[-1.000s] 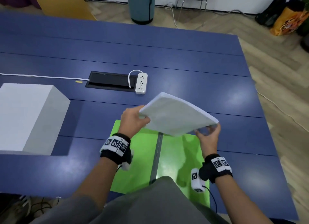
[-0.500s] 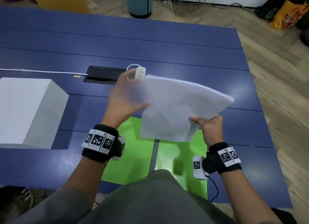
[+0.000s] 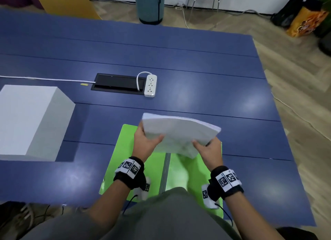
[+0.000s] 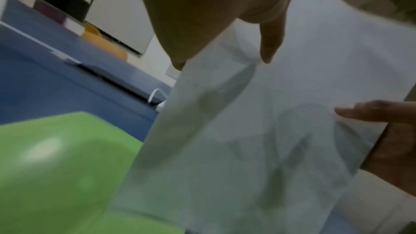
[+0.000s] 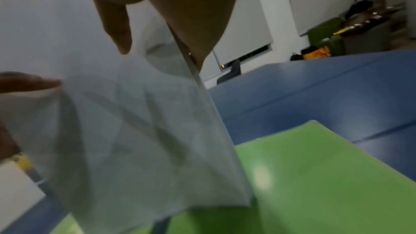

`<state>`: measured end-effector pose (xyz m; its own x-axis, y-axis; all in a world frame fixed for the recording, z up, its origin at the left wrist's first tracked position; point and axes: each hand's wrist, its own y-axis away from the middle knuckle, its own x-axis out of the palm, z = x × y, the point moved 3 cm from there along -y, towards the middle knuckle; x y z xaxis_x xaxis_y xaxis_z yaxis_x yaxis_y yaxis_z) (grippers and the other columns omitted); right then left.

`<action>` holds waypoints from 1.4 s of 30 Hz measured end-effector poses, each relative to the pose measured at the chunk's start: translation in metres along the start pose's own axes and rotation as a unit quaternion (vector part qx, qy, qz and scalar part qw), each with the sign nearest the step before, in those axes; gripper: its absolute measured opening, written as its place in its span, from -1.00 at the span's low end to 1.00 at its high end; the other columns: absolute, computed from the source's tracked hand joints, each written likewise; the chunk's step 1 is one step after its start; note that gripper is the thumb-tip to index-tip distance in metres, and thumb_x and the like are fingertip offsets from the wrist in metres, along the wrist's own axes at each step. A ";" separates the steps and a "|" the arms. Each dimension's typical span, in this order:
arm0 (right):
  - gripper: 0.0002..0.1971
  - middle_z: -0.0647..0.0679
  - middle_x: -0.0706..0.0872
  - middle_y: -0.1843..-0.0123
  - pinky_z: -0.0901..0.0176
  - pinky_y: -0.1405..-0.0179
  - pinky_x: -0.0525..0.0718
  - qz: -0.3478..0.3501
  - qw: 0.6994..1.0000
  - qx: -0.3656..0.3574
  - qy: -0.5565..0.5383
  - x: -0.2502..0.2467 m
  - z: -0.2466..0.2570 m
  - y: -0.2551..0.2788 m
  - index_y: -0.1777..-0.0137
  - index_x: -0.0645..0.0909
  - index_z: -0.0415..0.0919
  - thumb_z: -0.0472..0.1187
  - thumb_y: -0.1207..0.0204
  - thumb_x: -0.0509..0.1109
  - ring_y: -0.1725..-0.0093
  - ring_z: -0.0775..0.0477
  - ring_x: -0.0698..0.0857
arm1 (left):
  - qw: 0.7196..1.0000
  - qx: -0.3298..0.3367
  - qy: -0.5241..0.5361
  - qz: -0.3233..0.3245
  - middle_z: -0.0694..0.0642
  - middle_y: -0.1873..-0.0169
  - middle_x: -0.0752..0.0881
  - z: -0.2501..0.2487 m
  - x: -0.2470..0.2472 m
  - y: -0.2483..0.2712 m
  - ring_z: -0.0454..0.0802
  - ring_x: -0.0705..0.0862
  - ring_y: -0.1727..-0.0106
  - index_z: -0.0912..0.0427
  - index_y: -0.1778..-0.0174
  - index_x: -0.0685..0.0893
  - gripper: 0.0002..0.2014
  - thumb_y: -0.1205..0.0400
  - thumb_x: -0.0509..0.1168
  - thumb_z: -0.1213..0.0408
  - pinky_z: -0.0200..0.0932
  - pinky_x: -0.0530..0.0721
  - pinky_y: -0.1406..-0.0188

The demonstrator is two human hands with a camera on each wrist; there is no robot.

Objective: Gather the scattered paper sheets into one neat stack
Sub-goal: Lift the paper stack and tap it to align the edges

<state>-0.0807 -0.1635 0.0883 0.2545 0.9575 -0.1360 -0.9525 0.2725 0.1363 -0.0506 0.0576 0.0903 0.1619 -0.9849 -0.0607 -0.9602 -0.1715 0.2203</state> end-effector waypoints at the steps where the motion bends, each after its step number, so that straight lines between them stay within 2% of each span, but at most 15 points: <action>1: -0.79 0.01 0.83 0.17 0.40 0.20 0.66 -0.005 1.000 0.007 0.005 -0.001 -0.004 -0.001 0.09 0.68 -0.21 -0.53 -0.42 0.47 0.24 0.27 0.76 | 1.000 -0.006 -0.019 0.021 0.01 0.07 0.75 0.005 0.000 -0.001 -0.13 0.76 0.09 0.17 -0.08 0.59 -0.51 -0.30 0.56 0.57 -0.27 0.73 0.06; 3: -0.74 0.13 0.81 0.24 0.41 0.21 0.66 -0.015 1.000 0.010 0.005 0.001 -0.003 -0.007 0.16 0.68 -0.14 -0.55 -0.43 0.44 0.27 0.29 0.76 | 1.000 -0.016 -0.016 0.019 -0.02 0.17 0.76 0.005 0.006 -0.004 -0.12 0.75 0.20 0.13 0.07 0.64 -0.62 -0.26 0.56 0.48 -0.30 0.71 0.18; 5: -0.78 0.02 0.79 0.21 0.43 0.22 0.67 -0.022 1.000 -0.003 -0.005 0.004 0.009 -0.010 0.14 0.69 -0.22 -0.56 -0.45 0.42 0.29 0.29 0.75 | 1.000 -0.003 0.010 -0.006 -0.02 0.22 0.76 -0.003 0.013 -0.006 -0.14 0.73 0.26 0.07 0.15 0.65 -0.68 -0.30 0.54 0.48 -0.30 0.69 0.23; 9: -0.76 0.00 0.76 0.16 0.40 0.19 0.67 -0.024 0.998 -0.039 -0.030 -0.005 0.025 -0.020 0.05 0.65 -0.25 -0.58 -0.43 0.40 0.25 0.26 0.74 | 0.999 0.050 0.015 0.012 -0.05 0.12 0.75 -0.026 0.007 -0.010 -0.29 0.72 0.21 0.02 0.02 0.61 -0.56 -0.32 0.54 0.52 -0.36 0.69 0.16; 13: -0.61 0.12 0.76 0.20 0.37 0.22 0.61 0.021 0.999 -0.039 -0.005 -0.009 0.020 -0.029 0.08 0.59 -0.16 -0.69 -0.37 0.35 0.23 0.24 0.69 | 0.993 0.094 0.010 0.073 -0.03 0.07 0.69 -0.035 -0.004 -0.019 -0.20 0.67 0.16 0.04 -0.10 0.55 -0.47 -0.34 0.48 0.63 -0.34 0.66 0.15; 15: -0.62 0.23 0.74 0.40 0.46 0.27 0.58 0.007 1.000 -0.027 0.010 0.000 0.016 -0.030 0.23 0.57 -0.10 -0.66 -0.43 0.36 0.36 0.34 0.68 | 0.996 0.076 0.005 0.042 -0.03 0.11 0.71 -0.028 -0.001 -0.024 -0.28 0.69 0.20 0.02 0.00 0.59 -0.55 -0.34 0.50 0.58 -0.34 0.67 0.17; 18: -0.66 0.07 0.78 0.16 0.37 0.13 0.66 -0.021 0.999 -0.035 -0.016 0.012 0.021 -0.035 0.10 0.64 -0.07 -0.58 -0.47 0.37 0.22 0.28 0.74 | 0.999 0.038 0.021 -0.027 -0.01 0.20 0.73 -0.023 0.007 -0.029 -0.29 0.70 0.29 0.07 0.10 0.63 -0.67 -0.41 0.49 0.57 -0.30 0.66 0.26; 23: -0.82 0.07 0.79 0.12 0.39 0.07 0.68 -0.049 0.995 -0.076 -0.040 0.017 0.030 -0.033 -0.04 0.68 -0.29 -0.49 -0.50 0.40 0.12 0.18 0.74 | 0.991 0.093 0.050 -0.077 0.05 0.13 0.78 -0.034 0.006 -0.034 -0.12 0.74 0.16 0.19 -0.01 0.68 -0.76 -0.47 0.49 0.45 -0.31 0.72 0.13; 27: -0.82 -0.15 0.74 0.03 0.26 0.11 0.67 0.012 0.999 0.006 0.032 0.029 -0.011 -0.022 -0.12 0.61 -0.31 -0.44 -0.54 0.37 0.04 -0.06 0.72 | 0.998 0.003 0.017 -0.062 0.10 0.13 0.78 0.012 0.006 -0.030 0.00 0.77 0.11 0.32 -0.06 0.69 -0.74 -0.47 0.49 0.46 -0.31 0.73 0.17; 29: -0.82 -0.14 0.70 0.03 0.46 0.19 0.64 0.027 0.998 0.042 0.040 0.034 -0.024 -0.018 -0.12 0.55 -0.22 -0.42 -0.57 0.34 0.02 -0.11 0.69 | 0.998 -0.025 0.009 -0.050 0.14 0.14 0.76 0.028 0.007 -0.025 -0.19 0.78 0.21 0.33 -0.03 0.68 -0.78 -0.49 0.45 0.51 -0.35 0.69 0.22; 31: -0.80 -0.09 0.71 0.02 0.57 0.17 0.60 0.017 0.999 0.031 0.036 0.033 -0.021 -0.018 -0.16 0.56 -0.19 -0.42 -0.60 0.31 0.04 0.04 0.70 | 0.999 -0.018 0.008 -0.050 0.13 0.14 0.77 0.026 0.006 -0.024 -0.34 0.76 0.25 0.31 -0.03 0.67 -0.80 -0.50 0.45 0.50 -0.41 0.68 0.22; 34: -0.81 -0.01 0.74 0.05 0.52 0.13 0.61 0.023 0.999 0.013 0.024 0.024 -0.016 -0.018 -0.12 0.60 -0.28 -0.40 -0.53 0.37 0.13 0.32 0.72 | 0.999 0.001 -0.006 -0.048 0.03 0.13 0.78 0.025 -0.003 -0.023 -0.31 0.75 0.20 0.26 -0.06 0.65 -0.73 -0.47 0.48 0.48 -0.39 0.70 0.20; 36: -0.77 -0.06 0.75 0.07 0.42 0.14 0.63 0.044 0.998 0.020 0.034 0.022 -0.020 -0.015 -0.08 0.61 -0.31 -0.36 -0.41 0.39 0.17 0.29 0.73 | 0.999 -0.006 -0.024 -0.031 0.03 0.12 0.76 0.034 -0.005 -0.019 -0.30 0.75 0.18 0.26 -0.09 0.62 -0.66 -0.44 0.49 0.53 -0.35 0.70 0.18; 39: -0.71 -0.04 0.72 0.16 0.40 0.23 0.63 0.042 0.997 0.058 0.036 0.024 -0.031 -0.012 0.06 0.58 -0.13 -0.56 -0.45 0.36 0.24 0.26 0.71 | 0.998 -0.042 -0.036 -0.020 0.03 0.21 0.75 0.047 0.003 -0.013 -0.30 0.74 0.28 0.15 0.10 0.65 -0.73 -0.45 0.45 0.59 -0.21 0.66 0.19; 42: -0.71 -0.05 0.73 0.17 0.41 0.24 0.64 0.037 0.997 0.063 0.038 0.020 -0.034 -0.021 0.10 0.60 -0.16 -0.59 -0.44 0.33 0.13 -0.07 0.71 | 0.998 -0.013 -0.052 -0.018 0.08 0.21 0.75 0.035 0.008 -0.021 -0.19 0.73 0.26 0.16 0.09 0.66 -0.73 -0.45 0.42 0.60 -0.19 0.66 0.20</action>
<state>-0.0614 -0.1537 0.0499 0.1667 0.9668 -0.1935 -0.9383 0.2158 0.2701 -0.0369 0.0538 0.0510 0.1713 -0.9704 -0.1700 -0.9476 -0.2095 0.2412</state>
